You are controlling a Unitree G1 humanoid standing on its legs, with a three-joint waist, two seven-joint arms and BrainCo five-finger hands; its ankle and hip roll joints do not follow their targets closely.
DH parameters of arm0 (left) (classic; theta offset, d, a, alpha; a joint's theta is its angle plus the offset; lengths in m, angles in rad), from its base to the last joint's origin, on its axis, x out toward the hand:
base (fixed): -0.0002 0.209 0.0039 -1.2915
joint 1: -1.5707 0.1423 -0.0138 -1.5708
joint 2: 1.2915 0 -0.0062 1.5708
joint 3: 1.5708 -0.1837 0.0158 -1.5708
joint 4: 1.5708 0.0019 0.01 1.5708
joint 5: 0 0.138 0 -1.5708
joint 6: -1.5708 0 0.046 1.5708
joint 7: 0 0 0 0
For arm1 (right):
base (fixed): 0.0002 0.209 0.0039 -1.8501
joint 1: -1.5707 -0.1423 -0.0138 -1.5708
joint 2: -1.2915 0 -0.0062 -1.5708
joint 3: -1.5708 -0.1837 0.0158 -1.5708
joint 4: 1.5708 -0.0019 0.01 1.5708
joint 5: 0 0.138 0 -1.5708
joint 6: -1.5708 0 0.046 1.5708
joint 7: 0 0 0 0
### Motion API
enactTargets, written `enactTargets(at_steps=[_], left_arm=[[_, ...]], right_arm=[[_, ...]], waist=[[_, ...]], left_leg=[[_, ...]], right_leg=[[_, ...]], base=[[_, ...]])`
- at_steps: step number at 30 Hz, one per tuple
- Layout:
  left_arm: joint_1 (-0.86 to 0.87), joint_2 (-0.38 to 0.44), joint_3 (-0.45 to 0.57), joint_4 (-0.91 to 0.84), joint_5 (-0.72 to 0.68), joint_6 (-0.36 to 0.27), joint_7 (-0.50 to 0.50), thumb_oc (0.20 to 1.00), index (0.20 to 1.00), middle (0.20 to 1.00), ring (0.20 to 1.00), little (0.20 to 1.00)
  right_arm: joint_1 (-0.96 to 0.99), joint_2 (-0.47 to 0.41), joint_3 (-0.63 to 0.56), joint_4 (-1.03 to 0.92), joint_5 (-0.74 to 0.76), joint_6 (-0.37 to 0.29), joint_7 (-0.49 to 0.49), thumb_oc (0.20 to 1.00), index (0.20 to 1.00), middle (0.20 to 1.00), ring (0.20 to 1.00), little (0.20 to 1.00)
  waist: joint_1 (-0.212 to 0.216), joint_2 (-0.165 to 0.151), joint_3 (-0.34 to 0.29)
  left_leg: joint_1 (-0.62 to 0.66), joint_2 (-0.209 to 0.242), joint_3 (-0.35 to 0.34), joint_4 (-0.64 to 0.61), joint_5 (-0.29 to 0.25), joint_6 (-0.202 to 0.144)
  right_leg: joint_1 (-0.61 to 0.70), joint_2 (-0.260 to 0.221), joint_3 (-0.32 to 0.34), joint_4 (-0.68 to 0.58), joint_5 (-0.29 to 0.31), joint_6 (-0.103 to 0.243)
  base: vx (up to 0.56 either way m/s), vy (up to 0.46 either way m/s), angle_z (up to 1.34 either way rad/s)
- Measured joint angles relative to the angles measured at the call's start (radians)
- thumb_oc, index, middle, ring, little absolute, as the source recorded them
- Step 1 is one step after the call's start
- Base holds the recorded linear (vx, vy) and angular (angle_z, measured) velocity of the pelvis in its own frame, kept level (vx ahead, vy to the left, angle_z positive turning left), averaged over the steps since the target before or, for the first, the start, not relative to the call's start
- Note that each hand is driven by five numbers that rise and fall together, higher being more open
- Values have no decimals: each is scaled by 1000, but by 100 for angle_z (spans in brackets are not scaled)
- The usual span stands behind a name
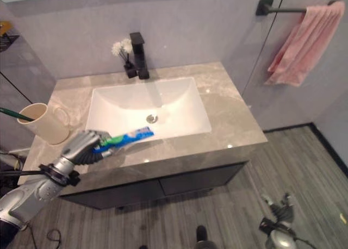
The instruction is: Put brush and paste in cup on sink, flatten towel.
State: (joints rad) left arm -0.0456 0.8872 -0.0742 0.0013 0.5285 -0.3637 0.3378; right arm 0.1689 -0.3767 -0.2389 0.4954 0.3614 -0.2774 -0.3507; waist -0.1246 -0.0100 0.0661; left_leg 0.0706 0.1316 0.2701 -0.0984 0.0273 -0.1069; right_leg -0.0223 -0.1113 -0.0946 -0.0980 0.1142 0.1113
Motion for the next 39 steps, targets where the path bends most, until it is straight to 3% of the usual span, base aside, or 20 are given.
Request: enactTargets(at_steps=[2,7,11,12,13,15,17,18,20,22,26,32,38,39], left_arm=[[-10,-89,114,-64,-15,13,93,200,200,200,200,200],[-71,-145,147,-174,-20,36,159,200,200,200,200,200],[-188,-153,110,-201,-38,32,159,200,200,200,200,200],[-232,-156,83,-201,-55,34,158,200,200,200,200,200],[-232,-156,83,-201,-55,34,158,200,200,200,200,200],[-317,-146,-30,-201,-103,18,134,200,200,200,200,200],[-329,-144,-63,-208,-107,-2,111,200,200,200,200,200],[-321,-152,-76,-215,-138,-7,99,200,200,200,200,200],[-321,-187,-110,-214,-201,-3,83,200,200,200,200,200],[-313,-197,-145,-216,-253,-5,61,200,200,200,200,200],[-293,-187,-145,-207,-326,-5,23,200,200,200,200,200],[-236,-185,-146,-204,-378,-5,-5,200,200,200,200,200],[-221,-181,-146,-187,-410,-5,-36,200,200,200,200,200],[-219,-180,-145,-186,-412,-5,-37,200,200,200,200,200]], right_arm=[[9,-51,-34,-189,-88,-16,-65,1000,1000,1000,1000,1000],[-74,-100,3,-406,-144,-29,-58,1000,1000,1000,1000,1000],[-245,-199,223,-499,-104,-23,64,1000,1000,1000,1000,1000],[-316,-206,312,-524,-37,-21,121,1000,1000,1000,1000,1000],[-316,-206,312,-524,-37,-21,121,1000,1000,1000,1000,1000],[-547,-238,593,-529,147,-5,267,1000,1000,1000,1000,1000],[-611,-248,656,-536,173,7,323,1000,1000,1000,1000,1000],[-671,-227,715,-525,232,19,342,1000,1000,1000,1000,1000],[-726,-78,720,-489,351,15,356,1000,1000,1000,1000,1000],[-757,6,771,-478,426,19,375,1000,1000,1000,1000,1000],[-860,46,830,-440,508,26,398,1000,1000,1000,1000,1000],[-906,113,828,-403,598,27,398,1000,1000,1000,1000,1000],[-940,148,828,-403,607,19,397,1000,1000,1000,1000,1000],[-942,156,828,-403,607,18,396,511,511,511,511,511]], waist=[[-4,-10,-27],[-1,-28,-64],[1,-39,-71],[4,-41,-73],[4,-41,-73],[18,-49,-79],[42,-51,-80],[66,-51,-80],[74,-52,-81],[113,-53,-79],[135,-57,-77],[169,-81,-63],[206,-101,-38],[209,-103,-36]], left_leg=[[1,0,1,0,0,0],[17,-1,12,0,-2,-2],[31,-1,20,0,-1,-2],[32,-1,20,0,-1,-2],[32,-1,20,0,-1,-2],[36,-2,22,1,-1,-2],[33,-3,18,1,1,-3],[30,-3,16,1,0,-3],[33,-3,11,3,1,-3],[27,-5,2,5,1,-2],[14,-17,-18,5,4,3],[-4,-36,-51,5,6,12],[-20,-43,-70,5,8,15],[-20,-45,-71,5,8,15]], right_leg=[[1,-1,2,0,-1,1],[9,6,11,0,2,-2],[19,8,25,8,9,-3],[22,8,25,8,9,-3],[22,8,25,8,9,-3],[21,7,29,8,11,-3],[21,6,26,8,11,-3],[23,3,23,8,13,-3],[23,6,18,8,12,-3],[24,3,5,9,13,-3],[24,-12,-18,9,10,-2],[26,-33,-47,9,3,8],[23,-41,-65,9,0,12],[23,-42,-68,9,-1,13]], base=[[-30,39,-2],[-23,36,-7],[-54,37,-7],[-51,46,-2],[-46,42,-2],[-54,44,-2],[-28,47,3],[-31,60,2],[-27,56,8],[-7,57,14],[-8,75,16],[7,99,17],[7,59,10],[26,88,6]])
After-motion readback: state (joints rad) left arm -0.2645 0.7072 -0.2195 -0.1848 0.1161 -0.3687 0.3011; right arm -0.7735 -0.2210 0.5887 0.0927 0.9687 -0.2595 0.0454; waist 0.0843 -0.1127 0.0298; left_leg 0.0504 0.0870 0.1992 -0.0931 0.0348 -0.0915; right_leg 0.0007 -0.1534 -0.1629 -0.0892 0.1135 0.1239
